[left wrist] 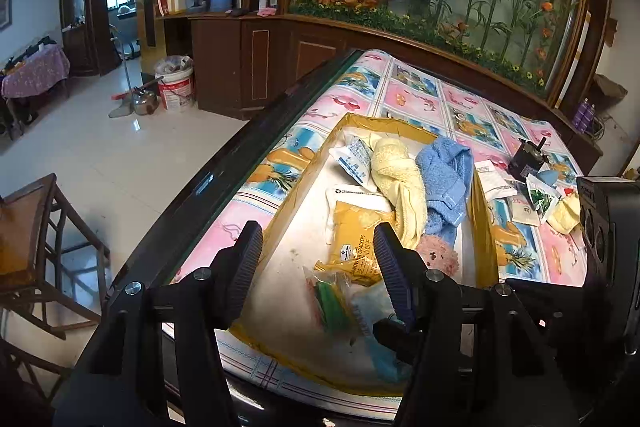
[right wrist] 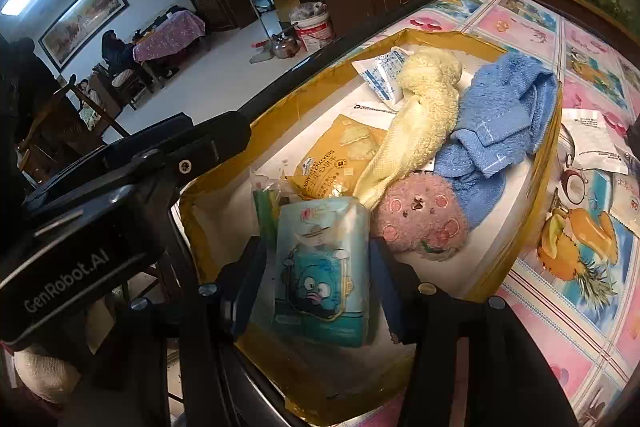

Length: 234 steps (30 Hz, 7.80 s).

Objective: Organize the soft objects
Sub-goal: 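Carry the tissue pack and green packet into the tray and open both grippers, then grasp the yellow towel with the left gripper while the right grasps the white lemon-print pack, then lift the yellow towel and white lemon-print pack off the table, then carry the yellow towel and white pack into the tray and release, then move both grippers back toward the remaining sachets and blue cloth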

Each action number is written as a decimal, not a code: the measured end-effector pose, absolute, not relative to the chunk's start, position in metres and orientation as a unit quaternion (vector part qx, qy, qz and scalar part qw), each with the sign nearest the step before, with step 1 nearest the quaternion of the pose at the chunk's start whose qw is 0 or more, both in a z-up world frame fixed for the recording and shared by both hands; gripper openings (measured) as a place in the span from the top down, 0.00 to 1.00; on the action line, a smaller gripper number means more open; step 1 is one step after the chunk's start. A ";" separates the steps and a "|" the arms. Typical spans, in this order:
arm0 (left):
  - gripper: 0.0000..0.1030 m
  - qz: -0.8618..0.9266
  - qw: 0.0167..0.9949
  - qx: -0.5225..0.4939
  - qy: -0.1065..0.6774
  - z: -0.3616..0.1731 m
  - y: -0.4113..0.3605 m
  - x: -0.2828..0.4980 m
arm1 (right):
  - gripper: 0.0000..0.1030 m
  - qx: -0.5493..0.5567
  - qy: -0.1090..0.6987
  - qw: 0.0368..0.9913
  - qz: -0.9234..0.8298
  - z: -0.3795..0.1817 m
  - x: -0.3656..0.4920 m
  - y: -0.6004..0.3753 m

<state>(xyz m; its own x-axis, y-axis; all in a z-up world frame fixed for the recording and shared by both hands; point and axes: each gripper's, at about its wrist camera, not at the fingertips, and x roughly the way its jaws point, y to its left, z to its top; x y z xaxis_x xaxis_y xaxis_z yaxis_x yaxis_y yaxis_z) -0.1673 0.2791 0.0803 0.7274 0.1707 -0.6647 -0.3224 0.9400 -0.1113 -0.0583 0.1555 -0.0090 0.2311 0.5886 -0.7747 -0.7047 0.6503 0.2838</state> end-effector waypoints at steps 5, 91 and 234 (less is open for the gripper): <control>0.43 0.155 0.923 -0.092 0.341 0.087 0.272 -0.172 | 0.48 -0.059 0.457 0.783 0.418 -0.006 -0.061 0.153; 0.44 -0.248 0.858 0.234 0.384 0.051 0.016 -0.058 | 0.44 0.105 0.486 0.842 0.208 -0.015 0.022 -0.155; 0.39 0.033 0.914 0.047 0.402 0.082 0.087 -0.055 | 0.37 0.162 0.400 0.893 0.128 0.008 0.044 -0.192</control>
